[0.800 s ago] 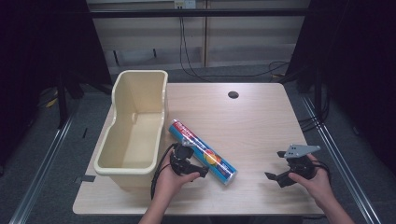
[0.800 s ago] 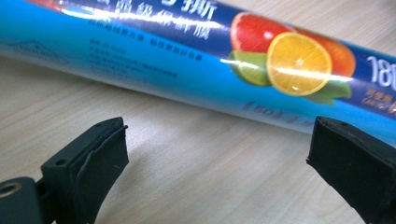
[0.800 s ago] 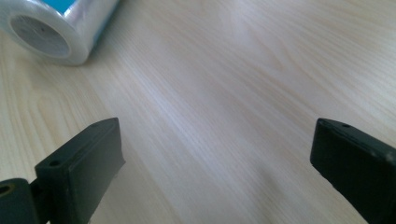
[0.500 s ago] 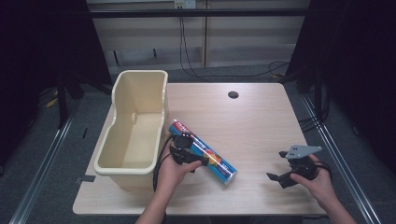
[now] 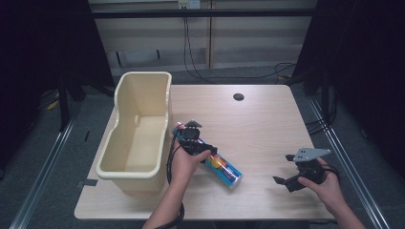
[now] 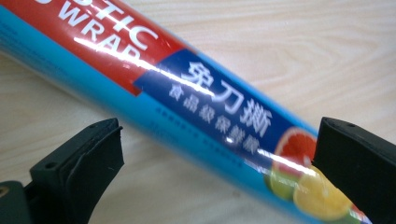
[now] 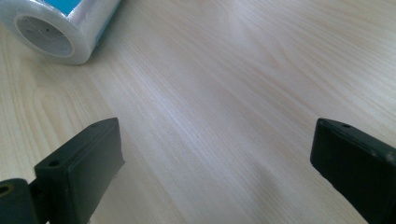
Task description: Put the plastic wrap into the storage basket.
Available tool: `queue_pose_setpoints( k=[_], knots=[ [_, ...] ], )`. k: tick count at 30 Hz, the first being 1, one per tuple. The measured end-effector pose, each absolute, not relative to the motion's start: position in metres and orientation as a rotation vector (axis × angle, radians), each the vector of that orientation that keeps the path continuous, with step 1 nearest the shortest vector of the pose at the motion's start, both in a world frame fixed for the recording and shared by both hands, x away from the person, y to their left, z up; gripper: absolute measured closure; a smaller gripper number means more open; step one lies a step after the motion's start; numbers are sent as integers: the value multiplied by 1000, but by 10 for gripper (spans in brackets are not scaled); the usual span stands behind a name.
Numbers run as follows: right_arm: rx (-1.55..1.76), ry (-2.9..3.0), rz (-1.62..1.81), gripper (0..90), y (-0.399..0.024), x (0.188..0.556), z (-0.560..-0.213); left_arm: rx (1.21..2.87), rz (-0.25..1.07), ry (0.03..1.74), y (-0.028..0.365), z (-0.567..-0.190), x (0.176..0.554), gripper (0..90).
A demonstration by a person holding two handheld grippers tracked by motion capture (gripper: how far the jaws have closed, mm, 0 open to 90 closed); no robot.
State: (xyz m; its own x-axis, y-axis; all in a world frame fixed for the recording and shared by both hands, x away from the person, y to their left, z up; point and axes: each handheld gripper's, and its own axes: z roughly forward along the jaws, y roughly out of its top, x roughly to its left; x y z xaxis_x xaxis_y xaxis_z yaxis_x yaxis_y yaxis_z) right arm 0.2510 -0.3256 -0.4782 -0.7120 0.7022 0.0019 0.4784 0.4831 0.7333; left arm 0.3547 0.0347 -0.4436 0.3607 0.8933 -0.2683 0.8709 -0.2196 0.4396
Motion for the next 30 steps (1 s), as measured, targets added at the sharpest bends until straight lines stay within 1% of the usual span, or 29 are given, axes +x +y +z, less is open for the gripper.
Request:
queue_pose_setpoints(
  k=[5, 7, 10, 13, 14, 17, 19, 23, 30],
  knots=[
    [1001, 2424, 1080, 21, -326, 251, -478, 2087, 80, 1559, 30, -448, 357, 0],
    [1007, 2416, 1077, 21, -326, 251, -477, 2068, 57, 1586, 29, -450, 358, 0],
    [1015, 2411, 1079, 21, -326, 251, -477, 2030, 58, 1610, 26, -452, 358, 0],
    [1019, 2404, 1084, 21, -327, 250, -477, 2027, 60, 1618, 26, -452, 359, 0],
    [1016, 2401, 1092, 21, -327, 251, -476, 1990, 37, 1644, 26, -454, 360, 0],
    [1020, 2398, 1094, 21, -327, 251, -476, 1976, 33, 1659, 26, -456, 362, 0],
    [1017, 2401, 1093, 21, -327, 251, -476, 1933, 16, 1679, 25, -459, 362, 0],
    [1018, 2399, 1103, 21, -327, 251, -476, 1919, 20, 1679, 24, -460, 363, 0],
    [1026, 2388, 1112, 21, -329, 251, -475, 1960, 18, 1657, 19, -459, 368, 0]
  ],
)
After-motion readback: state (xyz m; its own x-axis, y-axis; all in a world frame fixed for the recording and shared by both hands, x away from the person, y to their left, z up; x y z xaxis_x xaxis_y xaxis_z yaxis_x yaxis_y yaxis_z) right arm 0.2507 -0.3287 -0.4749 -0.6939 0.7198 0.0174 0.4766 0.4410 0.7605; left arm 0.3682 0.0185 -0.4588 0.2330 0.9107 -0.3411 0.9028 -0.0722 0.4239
